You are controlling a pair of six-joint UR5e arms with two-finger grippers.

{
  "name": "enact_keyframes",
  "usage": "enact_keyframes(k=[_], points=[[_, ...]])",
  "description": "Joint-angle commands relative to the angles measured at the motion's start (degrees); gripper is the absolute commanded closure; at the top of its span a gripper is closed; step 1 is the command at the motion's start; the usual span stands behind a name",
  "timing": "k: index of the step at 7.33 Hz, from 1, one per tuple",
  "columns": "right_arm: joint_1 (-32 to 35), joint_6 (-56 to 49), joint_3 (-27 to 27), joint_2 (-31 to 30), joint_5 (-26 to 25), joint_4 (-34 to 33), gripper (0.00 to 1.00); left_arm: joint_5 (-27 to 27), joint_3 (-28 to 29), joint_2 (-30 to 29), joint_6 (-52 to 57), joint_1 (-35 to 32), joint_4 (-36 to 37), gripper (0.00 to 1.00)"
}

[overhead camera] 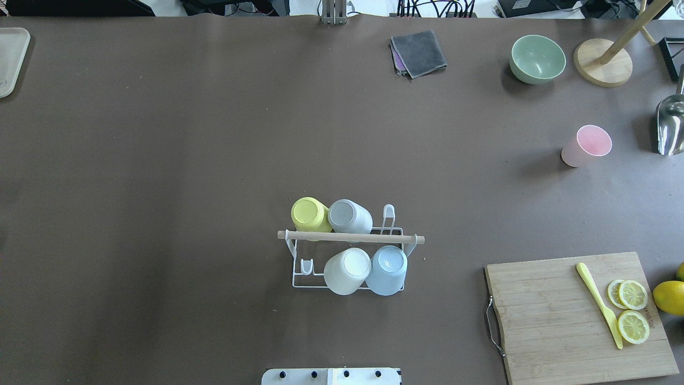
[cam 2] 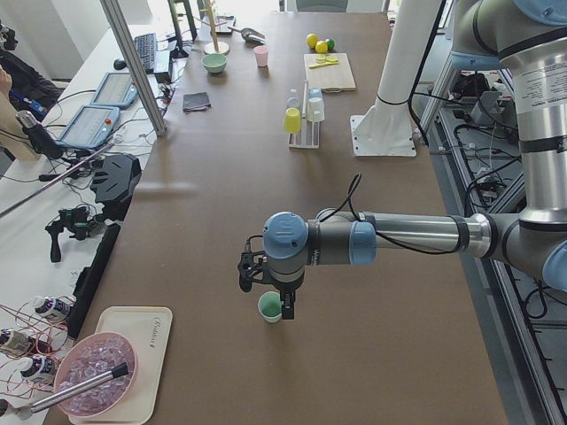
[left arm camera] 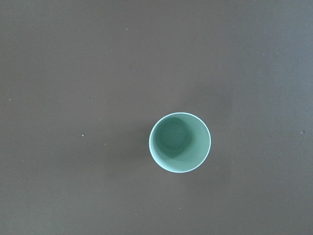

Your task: Place cup on cup holder

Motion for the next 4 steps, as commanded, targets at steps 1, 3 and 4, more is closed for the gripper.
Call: enact_keyframes(k=[1,3,4], points=[[0.0,-0.1,0.0,0.0,0.0,0.0,0.0,0.0,-0.1,-0.1,0.0,0.2,-0.1,0.01],[0.0,-0.1,0.1,0.0,0.0,0.0,0.0,0.0,-0.3,-0.3,0.1,1.6,-0.2,0.01],[0.0,-0.1,0.1,0.0,0.0,0.0,0.0,0.0,-0.2,-0.4,0.2,3.0,-0.9,0.01]])
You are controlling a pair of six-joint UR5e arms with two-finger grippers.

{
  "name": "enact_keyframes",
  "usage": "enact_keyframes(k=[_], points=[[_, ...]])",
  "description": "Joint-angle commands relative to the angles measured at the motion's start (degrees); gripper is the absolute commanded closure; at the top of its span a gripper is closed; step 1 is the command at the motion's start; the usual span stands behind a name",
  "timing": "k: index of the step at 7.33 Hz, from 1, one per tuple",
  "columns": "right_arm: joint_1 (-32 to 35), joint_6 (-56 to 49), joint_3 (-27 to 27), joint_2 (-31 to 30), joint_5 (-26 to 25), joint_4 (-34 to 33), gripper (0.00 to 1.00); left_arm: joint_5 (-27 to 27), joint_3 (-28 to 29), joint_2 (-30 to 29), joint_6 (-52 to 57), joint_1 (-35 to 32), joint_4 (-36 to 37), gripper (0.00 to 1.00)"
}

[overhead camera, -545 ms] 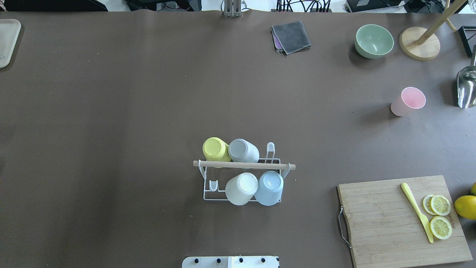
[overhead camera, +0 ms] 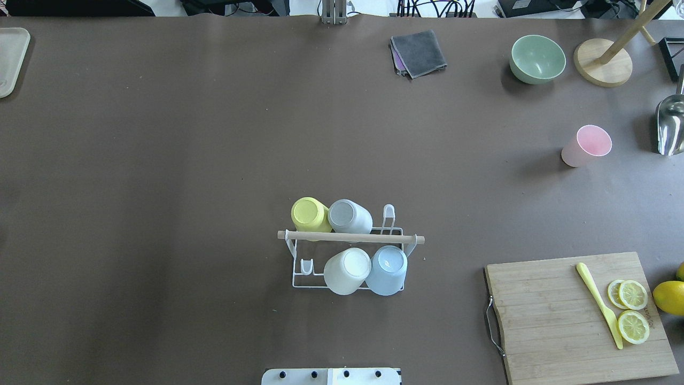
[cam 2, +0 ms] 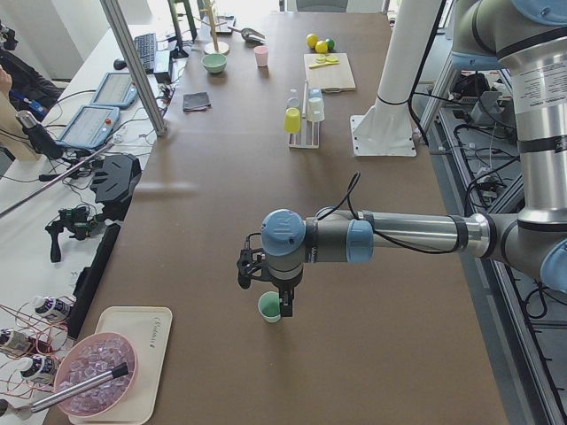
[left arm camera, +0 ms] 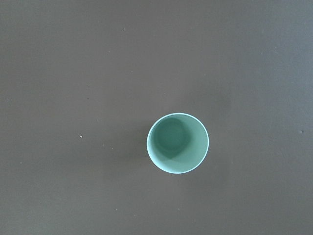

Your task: Place cup on cup holder

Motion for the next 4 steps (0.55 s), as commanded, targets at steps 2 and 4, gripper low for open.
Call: enact_keyframes(k=[2,4], points=[[0.0,-0.1,0.1,0.0,0.0,0.1,0.0,0.0,0.3,-1.3,-0.2,3.9,-0.8,0.01],[0.0,-0.2,0.1,0.0,0.0,0.0,0.0,0.3,0.4,-2.6,-0.1,3.9,-0.8,0.01]])
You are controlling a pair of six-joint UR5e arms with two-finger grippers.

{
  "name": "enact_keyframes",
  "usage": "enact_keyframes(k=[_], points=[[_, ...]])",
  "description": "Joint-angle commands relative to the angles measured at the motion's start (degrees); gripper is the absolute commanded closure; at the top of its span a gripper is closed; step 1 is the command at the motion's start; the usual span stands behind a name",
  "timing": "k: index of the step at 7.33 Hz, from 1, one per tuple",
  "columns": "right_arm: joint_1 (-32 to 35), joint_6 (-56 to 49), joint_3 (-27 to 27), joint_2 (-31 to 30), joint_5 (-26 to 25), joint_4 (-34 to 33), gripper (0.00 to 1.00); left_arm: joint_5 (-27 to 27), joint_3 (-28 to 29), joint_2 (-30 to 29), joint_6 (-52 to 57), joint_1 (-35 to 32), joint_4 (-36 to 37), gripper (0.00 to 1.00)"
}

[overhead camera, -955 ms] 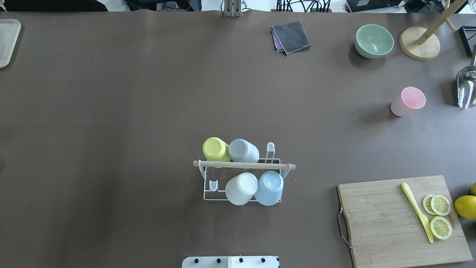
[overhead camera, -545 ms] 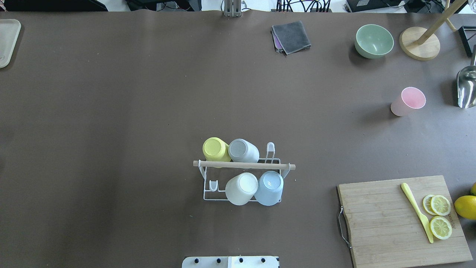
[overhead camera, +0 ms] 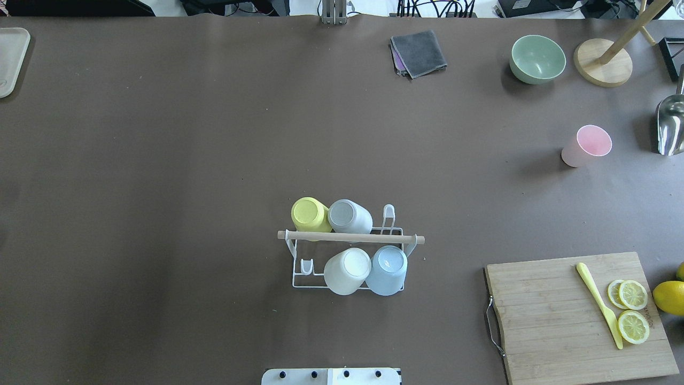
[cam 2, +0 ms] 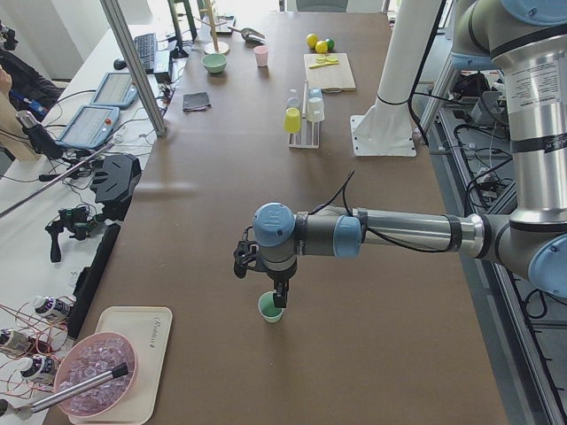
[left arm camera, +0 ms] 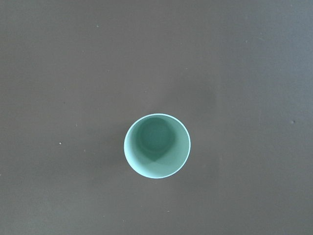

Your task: Place cup on cup holder

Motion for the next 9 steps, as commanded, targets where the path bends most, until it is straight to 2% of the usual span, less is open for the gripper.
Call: enact_keyframes(k=[1,3,5,7,8,9], points=[[0.0,-0.2,0.0,0.0,0.0,-0.1,0.0,0.4,-0.5,-2.5,0.2,0.2,0.1,0.01],[0.0,-0.2,0.0,0.0,0.0,0.0,0.0,3.1,-0.6,-5.0,0.2,0.4,0.1,0.01],[0.0,-0.3,0.1,0.0,0.0,0.0,0.0,5.5,-1.2,-7.1,0.2,4.0,0.4,0.01],[0.0,-0.3,0.0,0.0,0.0,0.0,0.0,12.8,-1.1,-10.6,0.1,10.3,1.4,0.01],[0.0,-0.3,0.0,-0.1,0.0,0.0,0.0,13.9,-1.2,-14.8,0.2,12.2,8.4,0.01],[0.1,-0.4,0.2,-0.1,0.1,0.0,0.0,18.5,-1.4,-19.6,0.4,14.3,16.4,0.01]])
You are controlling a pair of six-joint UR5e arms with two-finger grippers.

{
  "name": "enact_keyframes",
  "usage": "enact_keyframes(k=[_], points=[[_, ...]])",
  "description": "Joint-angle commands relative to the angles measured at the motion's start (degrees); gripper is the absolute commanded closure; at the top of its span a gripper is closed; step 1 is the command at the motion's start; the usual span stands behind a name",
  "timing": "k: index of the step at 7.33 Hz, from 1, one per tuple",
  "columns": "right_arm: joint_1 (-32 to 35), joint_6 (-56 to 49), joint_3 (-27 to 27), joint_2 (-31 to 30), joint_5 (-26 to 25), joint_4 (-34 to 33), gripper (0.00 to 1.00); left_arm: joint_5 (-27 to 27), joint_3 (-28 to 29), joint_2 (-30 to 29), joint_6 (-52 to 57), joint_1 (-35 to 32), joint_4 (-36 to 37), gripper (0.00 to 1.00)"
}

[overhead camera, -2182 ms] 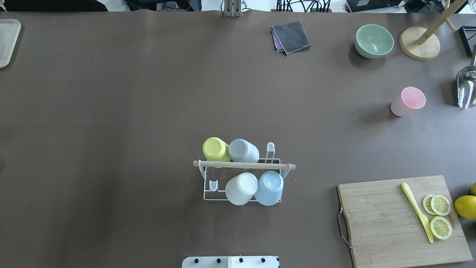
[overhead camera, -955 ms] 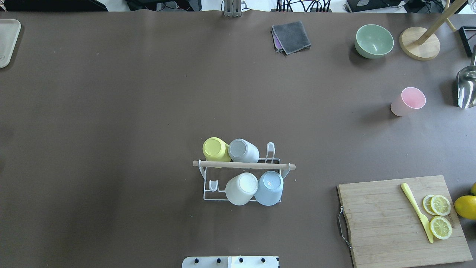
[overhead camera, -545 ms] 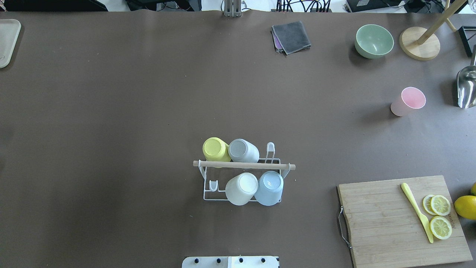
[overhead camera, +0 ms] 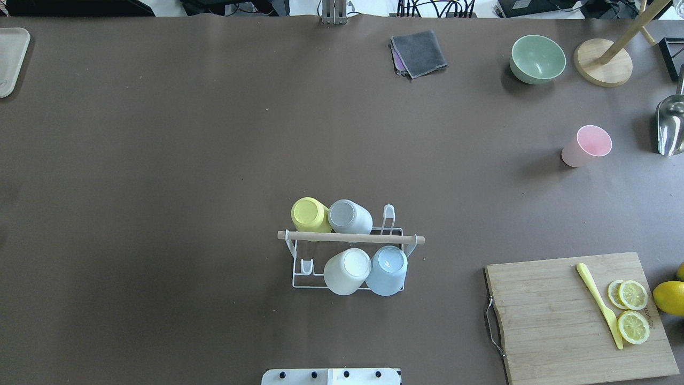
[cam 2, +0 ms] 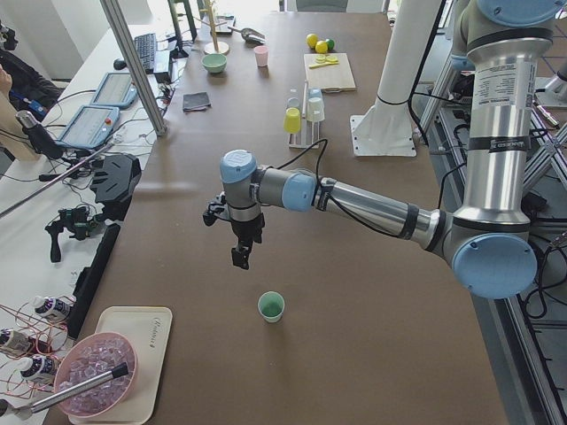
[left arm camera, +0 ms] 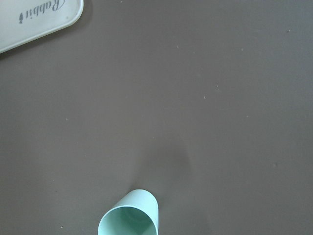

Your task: Place cup on cup holder

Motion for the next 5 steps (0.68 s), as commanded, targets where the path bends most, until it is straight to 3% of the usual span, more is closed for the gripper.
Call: enact_keyframes(k=[1,5], points=[[0.0,-0.2,0.1,0.0,0.1,0.0,0.0,9.1,0.3,-8.3,4.2,5.7,13.0,0.01],[0.1,-0.1,0.3,0.1,0.2,0.0,0.0,20.1,2.4,-10.0,14.5,13.2,16.9,0.01]])
